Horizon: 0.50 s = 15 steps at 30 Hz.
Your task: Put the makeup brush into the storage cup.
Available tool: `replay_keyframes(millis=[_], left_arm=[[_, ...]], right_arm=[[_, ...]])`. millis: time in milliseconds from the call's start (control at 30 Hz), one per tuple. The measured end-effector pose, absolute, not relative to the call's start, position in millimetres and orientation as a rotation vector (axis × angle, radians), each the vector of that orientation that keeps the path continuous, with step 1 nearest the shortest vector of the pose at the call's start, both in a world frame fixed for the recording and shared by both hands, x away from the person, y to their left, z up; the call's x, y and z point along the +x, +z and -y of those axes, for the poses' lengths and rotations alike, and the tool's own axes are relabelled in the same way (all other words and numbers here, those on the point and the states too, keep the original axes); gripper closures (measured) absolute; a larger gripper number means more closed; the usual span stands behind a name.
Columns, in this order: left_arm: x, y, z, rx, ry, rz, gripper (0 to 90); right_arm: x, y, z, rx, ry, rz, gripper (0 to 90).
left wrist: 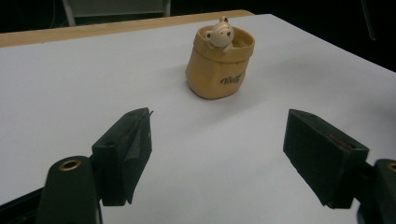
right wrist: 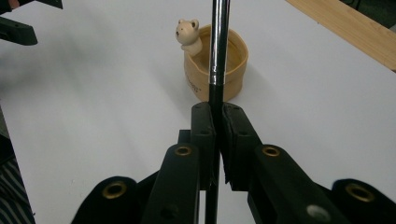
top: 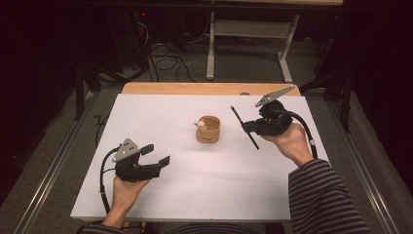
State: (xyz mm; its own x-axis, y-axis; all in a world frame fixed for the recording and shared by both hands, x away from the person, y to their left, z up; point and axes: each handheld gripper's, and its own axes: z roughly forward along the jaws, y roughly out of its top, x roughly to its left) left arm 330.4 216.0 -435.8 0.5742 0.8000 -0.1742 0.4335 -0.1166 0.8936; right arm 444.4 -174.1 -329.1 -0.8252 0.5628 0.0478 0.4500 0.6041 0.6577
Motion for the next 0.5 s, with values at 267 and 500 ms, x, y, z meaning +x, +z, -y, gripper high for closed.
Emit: replay_keyframes(millis=[267, 500], left_arm=[[330.5, -435.9, -215.8, 1.747, 0.43, -1.023, 24.0], [331.0, -436.2, -215.7, 1.751, 0.429, -1.024, 24.1]], right_arm=[[446.4, -329.6, 171.1, 0.852, 1.048, -2.653, 86.0], [448.7, -329.4, 168.4, 0.857, 1.07, -2.637, 86.0]])
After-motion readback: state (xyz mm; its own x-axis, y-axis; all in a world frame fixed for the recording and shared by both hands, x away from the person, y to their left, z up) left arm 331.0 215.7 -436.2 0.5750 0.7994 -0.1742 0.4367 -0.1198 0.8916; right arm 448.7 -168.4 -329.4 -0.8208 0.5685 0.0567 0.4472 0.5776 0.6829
